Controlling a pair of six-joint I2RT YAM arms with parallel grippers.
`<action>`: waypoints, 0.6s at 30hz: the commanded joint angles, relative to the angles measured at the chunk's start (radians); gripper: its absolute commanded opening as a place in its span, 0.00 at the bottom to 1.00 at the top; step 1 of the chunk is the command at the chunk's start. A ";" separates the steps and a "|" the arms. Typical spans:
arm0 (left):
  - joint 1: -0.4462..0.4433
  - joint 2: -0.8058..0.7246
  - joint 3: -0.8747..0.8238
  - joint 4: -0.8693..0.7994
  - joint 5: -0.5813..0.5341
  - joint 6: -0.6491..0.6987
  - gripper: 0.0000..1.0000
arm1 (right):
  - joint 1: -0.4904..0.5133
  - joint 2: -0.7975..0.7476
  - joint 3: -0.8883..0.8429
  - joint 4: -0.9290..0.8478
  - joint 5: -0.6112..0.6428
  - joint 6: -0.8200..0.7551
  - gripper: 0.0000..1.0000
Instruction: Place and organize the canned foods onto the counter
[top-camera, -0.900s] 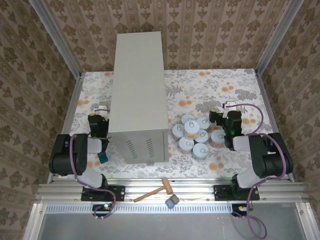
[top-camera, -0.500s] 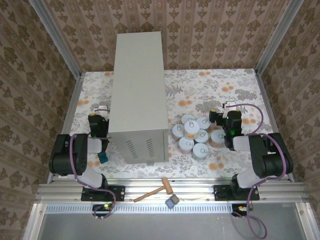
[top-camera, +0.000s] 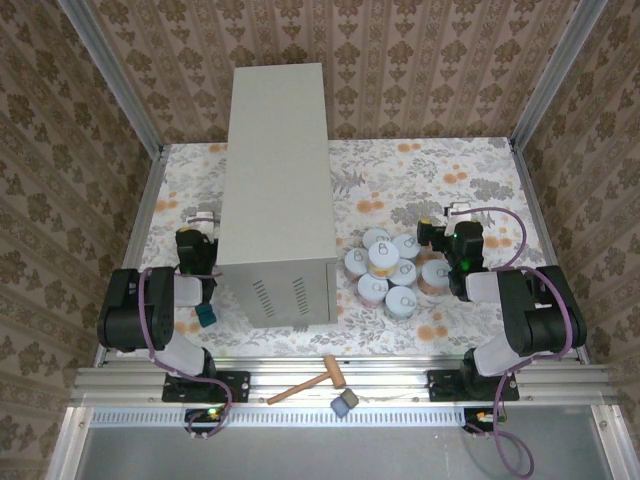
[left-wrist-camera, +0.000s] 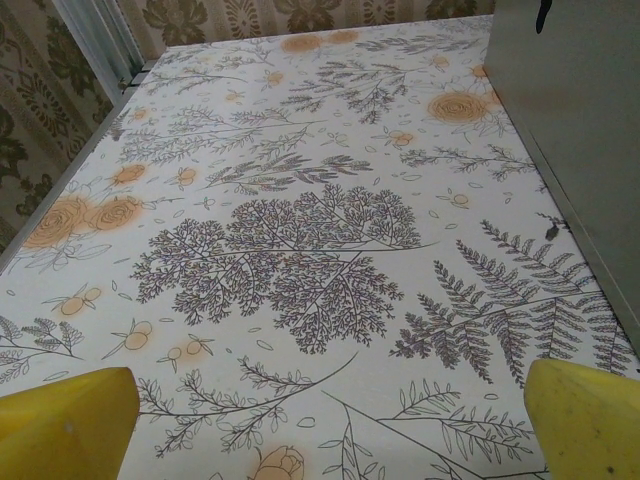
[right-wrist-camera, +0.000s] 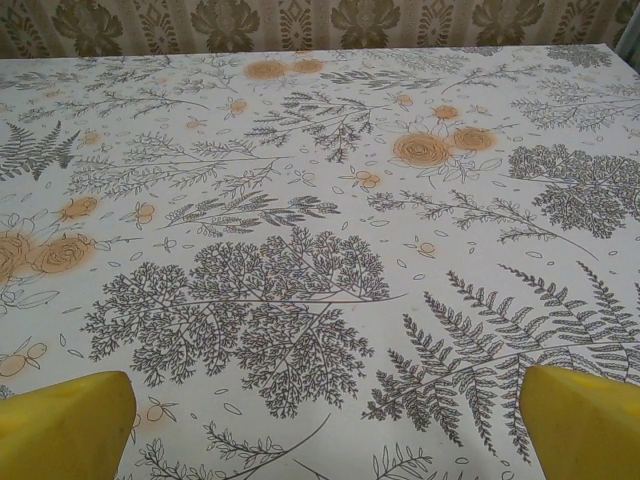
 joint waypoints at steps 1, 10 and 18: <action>0.004 -0.004 0.024 -0.002 0.024 0.018 1.00 | 0.000 0.006 0.000 0.026 -0.006 -0.009 1.00; -0.020 -0.142 0.148 -0.325 -0.326 -0.077 1.00 | -0.001 0.006 0.001 0.024 -0.011 -0.008 1.00; -0.015 -0.185 0.578 -1.105 -0.679 -0.337 1.00 | -0.005 0.006 0.001 0.022 -0.017 -0.006 1.00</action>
